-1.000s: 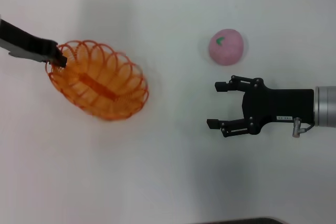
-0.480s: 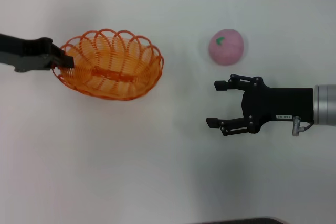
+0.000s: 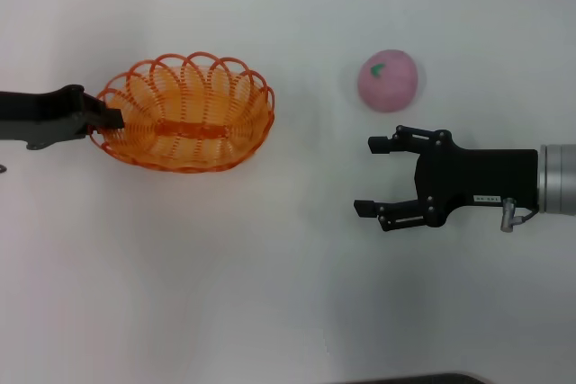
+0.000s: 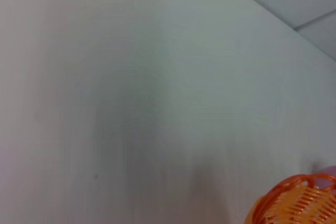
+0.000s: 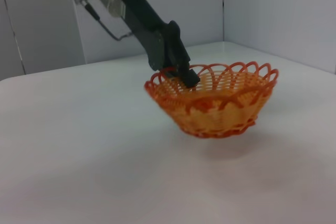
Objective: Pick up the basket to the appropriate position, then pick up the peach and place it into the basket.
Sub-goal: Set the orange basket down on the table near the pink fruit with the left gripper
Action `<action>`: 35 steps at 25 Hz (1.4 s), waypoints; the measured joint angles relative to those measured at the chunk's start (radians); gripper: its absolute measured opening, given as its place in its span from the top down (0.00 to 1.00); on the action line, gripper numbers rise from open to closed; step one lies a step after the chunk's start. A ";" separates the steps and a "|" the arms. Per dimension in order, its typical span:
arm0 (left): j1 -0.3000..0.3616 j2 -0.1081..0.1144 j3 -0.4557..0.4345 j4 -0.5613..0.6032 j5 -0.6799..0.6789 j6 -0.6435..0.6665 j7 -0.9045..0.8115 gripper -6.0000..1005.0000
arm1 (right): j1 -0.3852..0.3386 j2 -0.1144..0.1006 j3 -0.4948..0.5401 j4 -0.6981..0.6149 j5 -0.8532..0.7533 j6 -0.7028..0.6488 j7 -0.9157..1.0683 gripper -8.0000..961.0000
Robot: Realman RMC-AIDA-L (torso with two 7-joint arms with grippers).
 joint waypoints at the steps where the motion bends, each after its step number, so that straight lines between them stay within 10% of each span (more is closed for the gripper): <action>1: 0.016 -0.015 0.006 0.025 -0.007 -0.002 0.000 0.92 | 0.000 0.000 0.001 0.000 0.000 0.000 0.000 0.00; 35: 0.148 -0.029 0.282 -0.039 -0.234 -0.246 -0.020 0.92 | 0.003 0.003 -0.006 0.010 -0.002 0.010 0.000 0.00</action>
